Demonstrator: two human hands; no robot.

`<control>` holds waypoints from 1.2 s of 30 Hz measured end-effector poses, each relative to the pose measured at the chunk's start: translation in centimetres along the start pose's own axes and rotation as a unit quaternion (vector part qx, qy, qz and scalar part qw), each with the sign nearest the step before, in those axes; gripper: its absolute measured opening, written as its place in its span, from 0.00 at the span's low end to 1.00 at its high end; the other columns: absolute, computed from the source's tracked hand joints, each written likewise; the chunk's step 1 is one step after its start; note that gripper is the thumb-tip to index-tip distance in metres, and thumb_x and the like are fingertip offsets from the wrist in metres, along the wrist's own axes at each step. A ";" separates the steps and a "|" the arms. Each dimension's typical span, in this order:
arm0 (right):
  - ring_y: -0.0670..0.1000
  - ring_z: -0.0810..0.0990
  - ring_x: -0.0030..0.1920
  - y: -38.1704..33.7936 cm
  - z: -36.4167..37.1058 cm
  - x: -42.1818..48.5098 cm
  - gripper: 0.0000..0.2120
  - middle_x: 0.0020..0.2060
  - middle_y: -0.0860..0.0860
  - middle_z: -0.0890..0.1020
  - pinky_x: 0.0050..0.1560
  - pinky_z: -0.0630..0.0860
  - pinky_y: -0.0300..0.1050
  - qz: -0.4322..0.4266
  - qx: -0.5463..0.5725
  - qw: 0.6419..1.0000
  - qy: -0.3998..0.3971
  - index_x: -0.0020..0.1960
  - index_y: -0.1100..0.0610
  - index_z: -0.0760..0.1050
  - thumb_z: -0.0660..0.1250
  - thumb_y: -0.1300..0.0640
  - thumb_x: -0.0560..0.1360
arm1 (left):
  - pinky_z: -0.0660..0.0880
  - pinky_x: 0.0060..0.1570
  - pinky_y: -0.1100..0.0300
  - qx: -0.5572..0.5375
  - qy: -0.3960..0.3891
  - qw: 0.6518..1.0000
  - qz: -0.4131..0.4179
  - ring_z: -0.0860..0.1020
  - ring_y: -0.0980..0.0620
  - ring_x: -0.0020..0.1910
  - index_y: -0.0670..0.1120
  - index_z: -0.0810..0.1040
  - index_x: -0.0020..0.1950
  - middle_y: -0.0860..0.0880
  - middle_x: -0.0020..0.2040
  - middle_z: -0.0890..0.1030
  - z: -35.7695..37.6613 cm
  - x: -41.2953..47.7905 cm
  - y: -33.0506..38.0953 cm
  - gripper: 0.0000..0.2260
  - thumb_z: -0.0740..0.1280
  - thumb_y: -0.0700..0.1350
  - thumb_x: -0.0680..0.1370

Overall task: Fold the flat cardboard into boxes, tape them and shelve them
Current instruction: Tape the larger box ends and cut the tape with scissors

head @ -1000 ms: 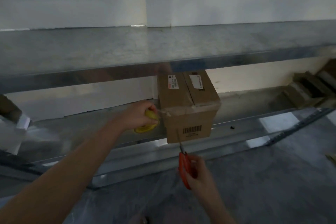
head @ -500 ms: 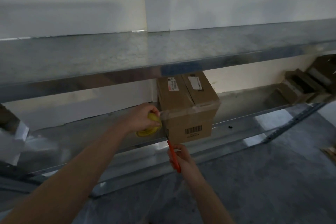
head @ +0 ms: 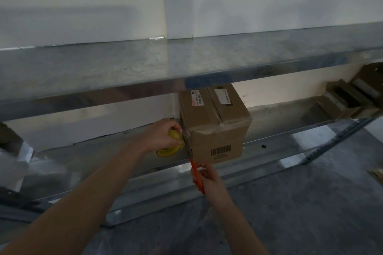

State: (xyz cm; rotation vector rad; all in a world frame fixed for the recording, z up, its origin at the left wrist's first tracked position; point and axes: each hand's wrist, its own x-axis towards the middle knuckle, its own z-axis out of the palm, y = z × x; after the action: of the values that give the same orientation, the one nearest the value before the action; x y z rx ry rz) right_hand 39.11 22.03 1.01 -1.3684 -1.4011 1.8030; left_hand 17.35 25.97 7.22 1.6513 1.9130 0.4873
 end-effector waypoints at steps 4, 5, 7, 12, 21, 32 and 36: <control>0.41 0.75 0.31 0.0 -0.2 0.2 0.02 0.31 0.45 0.79 0.32 0.69 0.35 -0.003 -0.005 1.000 -0.002 0.49 0.50 0.78 0.67 0.56 0.78 | 0.67 0.47 0.59 -0.002 -0.003 1.000 0.002 0.71 0.54 0.52 0.56 0.76 0.52 0.56 0.50 0.71 0.1 0.3 -0.2 0.13 0.75 0.52 0.71; 0.41 0.75 0.31 -0.1 -0.3 0.3 0.02 0.31 0.45 0.79 0.32 0.69 0.35 -0.003 -0.007 1.000 0.000 0.49 0.50 0.78 0.67 0.55 0.78 | 0.67 0.47 0.59 -0.003 -0.004 1.000 0.001 0.71 0.54 0.52 0.57 0.75 0.52 0.56 0.50 0.71 0.1 0.4 -0.3 0.13 0.75 0.52 0.71; 0.41 0.76 0.32 -0.1 -0.4 0.3 0.02 0.32 0.45 0.79 0.34 0.70 0.36 -0.003 -0.012 1.000 0.005 0.50 0.51 0.78 0.67 0.56 0.78 | 0.68 0.45 0.59 -0.004 -0.005 1.000 0.002 0.71 0.55 0.51 0.57 0.75 0.52 0.57 0.49 0.70 0.2 0.5 -0.3 0.13 0.75 0.52 0.71; 0.43 0.73 0.30 0.3 -0.3 0.3 0.01 0.29 0.46 0.77 0.32 0.69 0.36 -0.007 0.011 1.000 0.020 0.48 0.53 0.79 0.69 0.55 0.77 | 0.67 0.43 0.61 -0.003 0.001 1.000 0.006 0.71 0.55 0.50 0.55 0.75 0.52 0.58 0.47 0.70 0.2 0.6 -0.3 0.14 0.75 0.51 0.71; 0.44 0.80 0.33 1.9 -1.5 -0.5 0.06 0.34 0.47 0.83 0.33 0.74 0.36 -0.042 -0.045 0.997 0.055 0.46 0.44 0.77 0.73 0.46 0.73 | 0.67 0.47 0.60 0.000 -0.006 1.000 -0.003 0.71 0.54 0.52 0.57 0.74 0.52 0.54 0.51 0.72 -0.2 0.8 -0.6 0.14 0.75 0.52 0.71; 0.54 0.84 0.48 3.2 -17.1 0.4 0.14 0.47 0.48 0.85 0.58 0.75 0.57 -0.065 -0.355 0.868 0.341 0.56 0.44 0.72 0.68 0.41 0.74 | 0.66 0.45 0.63 0.020 -0.011 1.000 0.002 0.71 0.54 0.52 0.49 0.75 0.59 0.52 0.53 0.71 -0.2 0.5 0.0 0.18 0.75 0.48 0.72; 0.60 0.81 0.53 1.2 -23.0 7.3 0.13 0.48 0.55 0.83 0.63 0.69 0.58 0.030 -0.392 0.867 0.307 0.56 0.51 0.71 0.61 0.42 0.79 | 0.66 0.47 0.63 0.004 0.008 1.000 -0.016 0.72 0.53 0.53 0.48 0.76 0.59 0.51 0.54 0.73 -0.1 0.7 0.4 0.18 0.75 0.47 0.72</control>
State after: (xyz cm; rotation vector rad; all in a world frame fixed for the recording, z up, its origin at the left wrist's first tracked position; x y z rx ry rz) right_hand 57.26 37.61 -2.61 -2.1389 -1.7636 0.6433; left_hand 17.60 26.76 7.41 1.6233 1.9531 0.4819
